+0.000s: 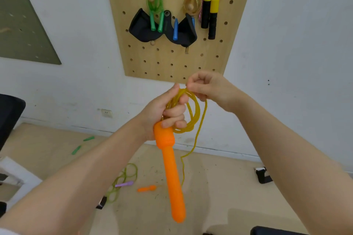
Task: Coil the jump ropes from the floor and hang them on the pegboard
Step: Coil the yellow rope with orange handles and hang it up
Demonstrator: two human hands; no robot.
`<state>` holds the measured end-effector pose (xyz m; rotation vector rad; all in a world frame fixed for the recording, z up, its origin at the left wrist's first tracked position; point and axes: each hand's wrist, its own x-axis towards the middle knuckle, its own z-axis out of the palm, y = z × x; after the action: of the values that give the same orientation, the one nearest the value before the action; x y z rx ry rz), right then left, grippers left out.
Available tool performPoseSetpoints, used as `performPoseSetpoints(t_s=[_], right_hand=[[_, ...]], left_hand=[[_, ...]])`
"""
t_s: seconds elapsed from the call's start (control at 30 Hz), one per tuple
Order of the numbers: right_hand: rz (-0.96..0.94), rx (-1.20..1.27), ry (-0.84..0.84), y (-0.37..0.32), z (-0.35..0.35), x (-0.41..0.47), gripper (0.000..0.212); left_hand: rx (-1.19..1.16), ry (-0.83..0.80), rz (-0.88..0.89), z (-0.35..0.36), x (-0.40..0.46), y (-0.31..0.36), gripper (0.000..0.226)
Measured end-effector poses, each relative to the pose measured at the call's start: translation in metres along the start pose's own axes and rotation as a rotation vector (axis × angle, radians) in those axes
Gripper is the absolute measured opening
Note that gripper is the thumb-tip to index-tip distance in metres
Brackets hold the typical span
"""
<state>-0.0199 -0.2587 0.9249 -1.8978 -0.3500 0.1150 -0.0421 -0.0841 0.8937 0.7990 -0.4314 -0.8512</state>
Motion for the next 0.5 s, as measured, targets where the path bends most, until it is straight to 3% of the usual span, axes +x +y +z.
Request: performPoseSetpoints(t_s=[0.07,0.2,0.3,0.4,0.5], right_hand=[[0.037,0.334,-0.139,0.014,0.017,0.004,0.014],[0.189,0.436,-0.138,0.035,0.059,0.007,0.062],[0.27,0.329,-0.168,0.05,0.073,0.001,0.039],[0.341,0.217,-0.384,0.062,0.086,-0.014,0.036],[0.365,0.11,-0.462,0.054,0.092,-0.024,0.022]], left_hand=[[-0.149,-0.268,0.015,0.001,-0.008,0.004,0.035],[0.018,-0.132,0.17,-0.006,-0.031,0.014,0.037],[-0.084,-0.146,0.222,-0.007,-0.028,0.029,0.033],[-0.014,0.093,0.279,-0.018,-0.033,0.041,0.034],[0.098,0.27,0.261,-0.034,-0.033,0.046,0.032]])
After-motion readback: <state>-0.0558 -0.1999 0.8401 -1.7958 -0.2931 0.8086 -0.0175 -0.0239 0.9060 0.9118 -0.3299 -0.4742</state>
